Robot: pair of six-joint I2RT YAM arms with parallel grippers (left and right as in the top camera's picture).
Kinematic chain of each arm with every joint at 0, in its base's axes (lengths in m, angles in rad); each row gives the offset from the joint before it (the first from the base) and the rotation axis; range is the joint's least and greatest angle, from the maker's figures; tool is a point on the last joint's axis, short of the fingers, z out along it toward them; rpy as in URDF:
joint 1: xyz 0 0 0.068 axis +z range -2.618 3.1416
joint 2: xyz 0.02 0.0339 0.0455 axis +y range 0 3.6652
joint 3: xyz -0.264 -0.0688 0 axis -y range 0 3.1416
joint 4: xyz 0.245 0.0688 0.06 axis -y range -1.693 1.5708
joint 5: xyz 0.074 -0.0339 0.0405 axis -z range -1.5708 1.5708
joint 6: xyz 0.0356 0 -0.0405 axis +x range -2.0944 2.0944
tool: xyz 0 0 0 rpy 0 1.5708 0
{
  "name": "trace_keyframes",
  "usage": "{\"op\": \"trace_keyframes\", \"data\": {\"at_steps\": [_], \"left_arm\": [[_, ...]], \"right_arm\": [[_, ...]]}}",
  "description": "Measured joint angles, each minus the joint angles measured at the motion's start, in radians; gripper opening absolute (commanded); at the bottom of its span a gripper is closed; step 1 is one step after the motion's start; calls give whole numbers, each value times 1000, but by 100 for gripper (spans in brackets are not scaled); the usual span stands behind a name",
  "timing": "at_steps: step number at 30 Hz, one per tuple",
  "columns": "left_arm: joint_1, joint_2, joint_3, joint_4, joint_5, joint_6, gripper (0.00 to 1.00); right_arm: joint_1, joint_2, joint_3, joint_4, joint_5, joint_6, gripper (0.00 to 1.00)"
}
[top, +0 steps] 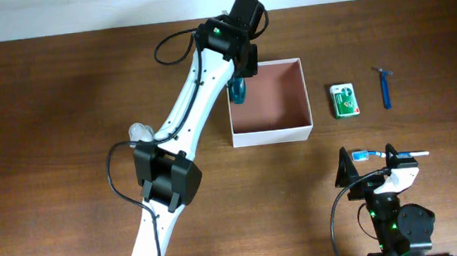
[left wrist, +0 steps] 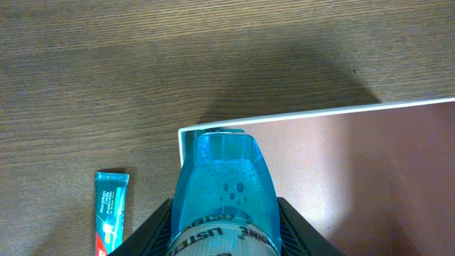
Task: Pack container
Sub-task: 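Lower the Listerine bottle into the box's back-left corner and release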
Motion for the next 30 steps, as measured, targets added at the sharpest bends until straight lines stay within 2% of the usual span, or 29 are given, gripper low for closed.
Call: {"op": "trace_keyframes", "data": {"at_steps": [30], "left_arm": [[0, 0, 0, -15, -14, 0, 27]], "right_arm": [[0, 0, 0, 0, 0, 0, 99]]}}
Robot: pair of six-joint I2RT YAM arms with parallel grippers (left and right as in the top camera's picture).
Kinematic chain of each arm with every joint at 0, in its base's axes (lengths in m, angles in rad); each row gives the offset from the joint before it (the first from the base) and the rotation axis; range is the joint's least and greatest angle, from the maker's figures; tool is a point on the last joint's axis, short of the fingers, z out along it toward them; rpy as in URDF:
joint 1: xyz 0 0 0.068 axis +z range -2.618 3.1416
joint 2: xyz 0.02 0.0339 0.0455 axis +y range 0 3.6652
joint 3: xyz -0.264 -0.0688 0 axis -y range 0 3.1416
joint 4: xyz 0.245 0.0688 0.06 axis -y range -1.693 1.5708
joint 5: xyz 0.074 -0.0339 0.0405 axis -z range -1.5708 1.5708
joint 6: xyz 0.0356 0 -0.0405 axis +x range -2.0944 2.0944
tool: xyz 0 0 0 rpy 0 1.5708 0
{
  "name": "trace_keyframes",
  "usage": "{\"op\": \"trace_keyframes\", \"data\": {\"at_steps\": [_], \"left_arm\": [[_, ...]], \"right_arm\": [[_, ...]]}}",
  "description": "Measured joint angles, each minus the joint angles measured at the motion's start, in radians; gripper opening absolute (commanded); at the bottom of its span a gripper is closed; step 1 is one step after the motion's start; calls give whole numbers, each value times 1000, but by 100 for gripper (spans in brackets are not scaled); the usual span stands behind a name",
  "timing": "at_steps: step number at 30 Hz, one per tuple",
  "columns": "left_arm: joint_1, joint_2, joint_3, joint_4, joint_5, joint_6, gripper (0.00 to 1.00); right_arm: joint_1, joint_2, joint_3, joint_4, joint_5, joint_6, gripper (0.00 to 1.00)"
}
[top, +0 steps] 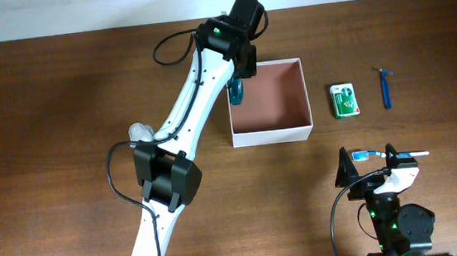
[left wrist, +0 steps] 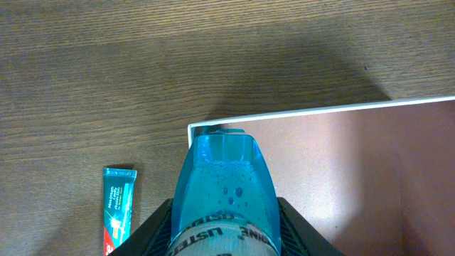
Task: Pack container
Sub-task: 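Lower the Listerine bottle into the box's back-left corner and release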
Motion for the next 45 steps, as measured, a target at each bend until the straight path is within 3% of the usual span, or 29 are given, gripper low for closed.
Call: {"op": "trace_keyframes", "data": {"at_steps": [30, 33, 40, 43, 45], "left_arm": [[0, 3, -35, 21, 12, 0, 27], [0, 8, -38, 24, 12, 0, 40], [0, 13, -38, 25, 12, 0, 39], [0, 13, -38, 25, 12, 3, 50], [0, 13, -38, 28, 11, -1, 51]], "right_arm": [[0, 0, 0, 0, 0, 0, 99], [0, 0, 0, 0, 0, 0, 99], [0, 0, 0, 0, 0, 0, 99], [0, 0, 0, 0, 0, 0, 99], [0, 0, 0, 0, 0, 0, 99]]}}
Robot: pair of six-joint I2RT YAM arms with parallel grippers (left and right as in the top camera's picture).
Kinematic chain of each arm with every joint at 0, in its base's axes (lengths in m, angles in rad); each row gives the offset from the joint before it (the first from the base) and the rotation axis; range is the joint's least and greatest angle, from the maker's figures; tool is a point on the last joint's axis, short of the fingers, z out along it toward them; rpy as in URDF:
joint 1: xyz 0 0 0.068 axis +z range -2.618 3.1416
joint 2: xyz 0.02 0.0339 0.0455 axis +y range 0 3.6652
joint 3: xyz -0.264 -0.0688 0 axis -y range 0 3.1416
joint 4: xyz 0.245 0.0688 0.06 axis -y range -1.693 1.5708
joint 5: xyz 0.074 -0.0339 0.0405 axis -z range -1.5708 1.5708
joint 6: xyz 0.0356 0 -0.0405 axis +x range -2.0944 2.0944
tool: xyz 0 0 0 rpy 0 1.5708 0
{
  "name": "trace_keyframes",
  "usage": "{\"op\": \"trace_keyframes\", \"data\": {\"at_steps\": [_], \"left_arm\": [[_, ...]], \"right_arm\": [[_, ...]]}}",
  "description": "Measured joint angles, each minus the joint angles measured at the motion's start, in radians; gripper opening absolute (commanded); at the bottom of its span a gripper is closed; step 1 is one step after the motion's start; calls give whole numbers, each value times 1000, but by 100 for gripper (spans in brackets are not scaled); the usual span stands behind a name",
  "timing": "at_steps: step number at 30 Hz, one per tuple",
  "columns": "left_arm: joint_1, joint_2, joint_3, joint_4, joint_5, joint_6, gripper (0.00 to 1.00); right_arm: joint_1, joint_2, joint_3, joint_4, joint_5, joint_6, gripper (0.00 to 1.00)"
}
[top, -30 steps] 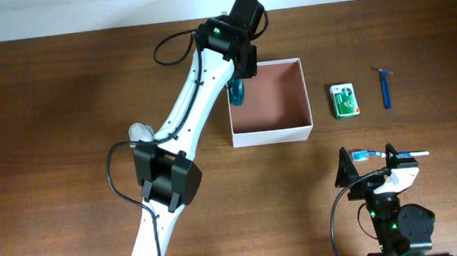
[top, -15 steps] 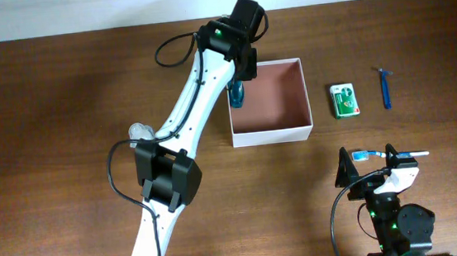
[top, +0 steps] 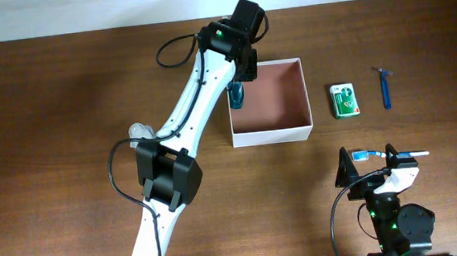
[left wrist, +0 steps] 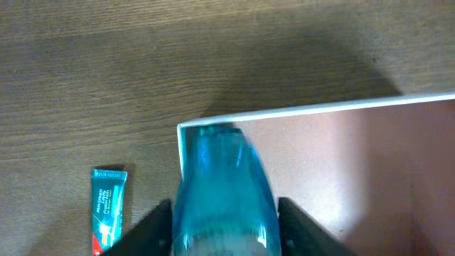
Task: Pack container
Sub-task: 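Lower the Listerine bottle into the box's back-left corner and release, then raise the left gripper and move it to the foam soap bottle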
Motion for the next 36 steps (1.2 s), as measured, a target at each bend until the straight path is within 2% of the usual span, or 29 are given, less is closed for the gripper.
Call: {"op": "trace_keyframes", "data": {"at_steps": [10, 20, 29, 36], "left_arm": [[0, 0, 0, 6, 0, 0, 57], [26, 0, 11, 39, 1, 48, 59], [138, -26, 198, 39, -7, 106, 61], [221, -167, 311, -14, 8, 161, 61]], "right_arm": [[0, 0, 0, 0, 0, 0, 99], [0, 0, 0, 0, 0, 0, 98], [0, 0, 0, 0, 0, 0, 99], [0, 0, 0, 0, 0, 0, 99]]}}
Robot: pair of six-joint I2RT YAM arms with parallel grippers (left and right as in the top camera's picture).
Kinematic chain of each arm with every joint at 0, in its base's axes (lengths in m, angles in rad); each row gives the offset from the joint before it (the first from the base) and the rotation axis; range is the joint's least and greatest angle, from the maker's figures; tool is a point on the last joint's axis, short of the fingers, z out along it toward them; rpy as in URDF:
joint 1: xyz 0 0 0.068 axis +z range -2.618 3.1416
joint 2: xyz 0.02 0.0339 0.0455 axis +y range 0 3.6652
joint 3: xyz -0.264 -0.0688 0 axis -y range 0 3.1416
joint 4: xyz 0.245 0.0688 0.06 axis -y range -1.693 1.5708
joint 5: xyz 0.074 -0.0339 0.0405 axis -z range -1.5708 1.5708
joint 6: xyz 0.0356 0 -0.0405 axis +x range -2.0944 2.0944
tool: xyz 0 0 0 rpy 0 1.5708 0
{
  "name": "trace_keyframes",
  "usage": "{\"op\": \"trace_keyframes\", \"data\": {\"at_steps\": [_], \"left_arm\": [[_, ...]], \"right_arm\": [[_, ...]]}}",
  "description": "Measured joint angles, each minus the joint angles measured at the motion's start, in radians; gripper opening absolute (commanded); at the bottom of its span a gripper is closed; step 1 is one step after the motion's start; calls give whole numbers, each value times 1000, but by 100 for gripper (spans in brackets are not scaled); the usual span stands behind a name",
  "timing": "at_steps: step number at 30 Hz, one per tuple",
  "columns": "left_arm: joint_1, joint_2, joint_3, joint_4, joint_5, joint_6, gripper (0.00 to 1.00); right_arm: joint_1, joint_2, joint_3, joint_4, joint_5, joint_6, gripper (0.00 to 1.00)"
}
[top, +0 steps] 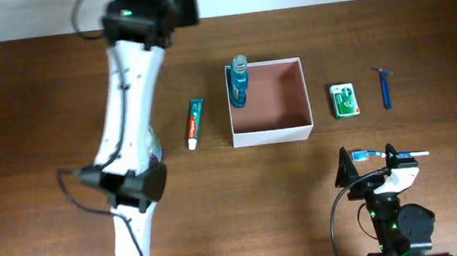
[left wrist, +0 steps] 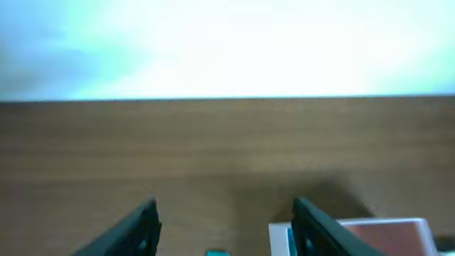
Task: Pack container
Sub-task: 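Raise the left gripper and move it to the foam soap bottle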
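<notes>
The blue mouthwash bottle (top: 240,81) stands upright in the far left corner of the white box (top: 272,131), free of any gripper. A toothpaste tube (top: 196,122) lies on the table just left of the box. My left gripper (top: 172,0) is high at the table's far edge, well left of the box. In its wrist view the left gripper (left wrist: 224,210) is open and holds nothing, with the box corner (left wrist: 355,233) low on the right. My right gripper (top: 370,162) rests near the front edge, fingers apart, with a toothbrush (top: 397,155) by it.
A green packet (top: 344,100) and a blue razor (top: 385,87) lie to the right of the box. The pale wall runs along the table's far edge (left wrist: 227,99). The left arm stretches down the left half of the table.
My left gripper has let go of the mouthwash bottle, which now stands in the box corner. The gripper has moved up and away to the far left; the toothpaste tube is uncovered.
My left gripper held the mouthwash bottle at the box's far left corner through all three earlier moments, shifting only slightly. Now the bottle stands in that corner by itself and the gripper is open, far off. The right arm has not moved.
</notes>
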Motion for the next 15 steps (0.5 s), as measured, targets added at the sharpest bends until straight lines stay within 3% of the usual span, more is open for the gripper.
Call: {"op": "trace_keyframes", "data": {"at_steps": [12, 15], "left_arm": [[63, -149, 25, -335, 12, 18, 66], [95, -148, 23, -380, 17, 28, 75]], "right_arm": [[0, 0, 0, 0, 0, 0, 99], [0, 0, 0, 0, 0, 0, 99]]}}
